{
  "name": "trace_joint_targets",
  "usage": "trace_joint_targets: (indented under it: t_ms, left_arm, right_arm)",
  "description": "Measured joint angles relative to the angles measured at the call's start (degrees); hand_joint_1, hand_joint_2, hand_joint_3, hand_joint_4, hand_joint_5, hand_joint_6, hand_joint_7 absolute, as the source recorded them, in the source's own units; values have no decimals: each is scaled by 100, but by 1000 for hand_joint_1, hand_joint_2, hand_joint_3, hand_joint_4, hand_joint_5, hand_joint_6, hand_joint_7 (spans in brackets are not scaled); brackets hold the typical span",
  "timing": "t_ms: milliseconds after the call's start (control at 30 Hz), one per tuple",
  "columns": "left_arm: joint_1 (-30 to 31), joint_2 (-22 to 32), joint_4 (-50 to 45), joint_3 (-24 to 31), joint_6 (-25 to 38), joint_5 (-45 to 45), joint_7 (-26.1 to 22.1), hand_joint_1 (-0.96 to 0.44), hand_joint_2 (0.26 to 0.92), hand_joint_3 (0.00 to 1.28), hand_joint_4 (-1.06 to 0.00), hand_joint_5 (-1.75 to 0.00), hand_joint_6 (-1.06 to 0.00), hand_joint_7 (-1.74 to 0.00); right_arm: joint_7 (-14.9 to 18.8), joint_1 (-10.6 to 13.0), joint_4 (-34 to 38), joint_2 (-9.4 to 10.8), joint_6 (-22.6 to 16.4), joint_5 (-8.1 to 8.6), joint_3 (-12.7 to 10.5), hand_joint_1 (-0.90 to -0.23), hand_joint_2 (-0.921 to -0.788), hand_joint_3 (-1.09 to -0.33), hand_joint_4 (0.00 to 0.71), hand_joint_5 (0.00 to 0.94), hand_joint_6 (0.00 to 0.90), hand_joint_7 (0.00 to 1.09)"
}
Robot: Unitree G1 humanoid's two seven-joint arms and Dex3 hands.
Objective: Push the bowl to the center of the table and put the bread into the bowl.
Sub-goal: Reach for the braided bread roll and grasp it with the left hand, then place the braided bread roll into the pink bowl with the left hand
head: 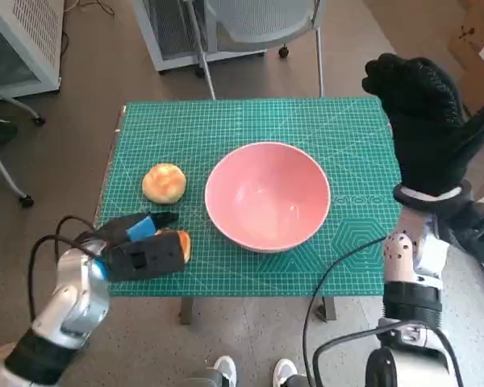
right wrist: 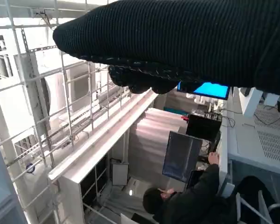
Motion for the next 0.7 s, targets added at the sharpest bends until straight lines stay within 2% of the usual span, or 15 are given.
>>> trace_joint_targets:
  t_ms: [33, 67, 100, 133, 167, 233, 433, 700]
  left_arm:
    - [-15, -23, 67, -2, -58, 34, 56, -61, 870, 19, -577, -69, -662, -70]
    - [-21, -37, 113, -3, -129, 82, 118, -39, 889, 49, -620, -485, -622, -462]
    - [-19, -42, 155, -6, -234, 141, 195, -31, 895, 66, -628, -640, -601, -608]
    - [-6, -40, 192, -9, -372, 183, 302, -19, 904, 75, -650, -870, -597, -780]
    - [9, -38, 229, -8, -512, 221, 406, -12, 910, 82, -663, -1016, -595, -890]
    - [46, -27, 272, -2, -738, 276, 559, -5, 915, 73, -678, -1140, -622, -959]
    - [220, 71, 115, 140, -1164, 348, 691, 2, 916, 50, -686, -1201, -690, -1047]
    - [631, 174, -887, 682, -1213, 96, 278, 3, 920, 42, -702, -1139, -672, -1134]
  right_arm:
    - [0, 7, -11, 1, 0, -1, 2, -643, -921, -750, 295, 1, 378, 7]
    - [0, 12, -20, 3, 0, -1, 6, -642, -921, -751, 295, 1, 378, 7]
    - [0, 18, -32, 5, 0, -1, 11, -642, -921, -751, 294, 1, 378, 7]
    - [0, 29, -49, 6, 1, -1, 16, -642, -921, -752, 294, 1, 377, 7]
    - [-1, 42, -67, 6, 2, 0, 20, -642, -921, -752, 294, 0, 377, 6]
    - [0, 73, -98, 6, 10, 1, 29, -642, -921, -753, 294, 0, 377, 6]
    - [-1, 126, -202, 5, 69, 4, 47, -641, -921, -754, 294, 0, 378, 6]
    - [0, 136, -276, 1, 140, 11, 51, -642, -921, -755, 293, 0, 377, 5]
